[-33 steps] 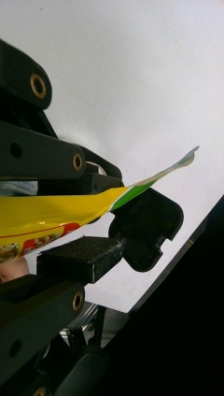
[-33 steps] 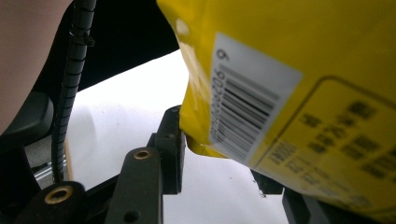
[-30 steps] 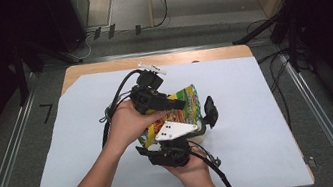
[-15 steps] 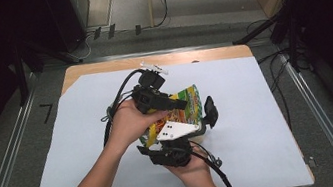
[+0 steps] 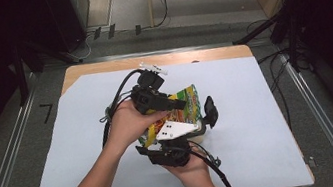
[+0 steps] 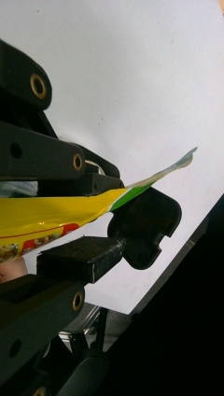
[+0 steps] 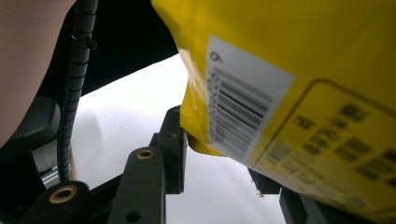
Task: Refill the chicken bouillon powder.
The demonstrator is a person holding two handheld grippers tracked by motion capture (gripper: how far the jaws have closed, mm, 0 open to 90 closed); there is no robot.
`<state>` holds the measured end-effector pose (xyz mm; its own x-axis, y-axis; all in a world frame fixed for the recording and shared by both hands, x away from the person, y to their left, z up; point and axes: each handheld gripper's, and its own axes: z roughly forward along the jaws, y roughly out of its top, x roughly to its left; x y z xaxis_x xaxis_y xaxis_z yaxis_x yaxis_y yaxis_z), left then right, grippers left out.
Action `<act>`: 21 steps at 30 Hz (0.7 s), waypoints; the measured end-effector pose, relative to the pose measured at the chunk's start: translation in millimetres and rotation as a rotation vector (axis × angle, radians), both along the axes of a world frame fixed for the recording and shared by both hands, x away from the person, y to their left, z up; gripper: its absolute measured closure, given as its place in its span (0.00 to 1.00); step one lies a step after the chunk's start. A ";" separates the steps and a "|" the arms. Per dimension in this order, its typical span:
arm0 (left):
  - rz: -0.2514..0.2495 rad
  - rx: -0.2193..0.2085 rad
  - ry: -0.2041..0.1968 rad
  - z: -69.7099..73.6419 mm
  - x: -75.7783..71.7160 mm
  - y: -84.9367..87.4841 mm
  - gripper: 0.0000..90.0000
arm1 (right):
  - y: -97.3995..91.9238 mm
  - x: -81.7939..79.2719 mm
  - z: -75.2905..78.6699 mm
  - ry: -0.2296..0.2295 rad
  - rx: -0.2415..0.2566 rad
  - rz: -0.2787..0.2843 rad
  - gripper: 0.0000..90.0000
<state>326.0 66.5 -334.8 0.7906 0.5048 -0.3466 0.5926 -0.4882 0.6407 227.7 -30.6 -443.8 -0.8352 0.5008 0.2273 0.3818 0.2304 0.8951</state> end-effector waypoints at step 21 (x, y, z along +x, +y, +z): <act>0.024 -0.006 0.006 3.1 -1.3 9.1 0.77 | 4.6 1.9 1.3 0.032 0.046 0.031 0.71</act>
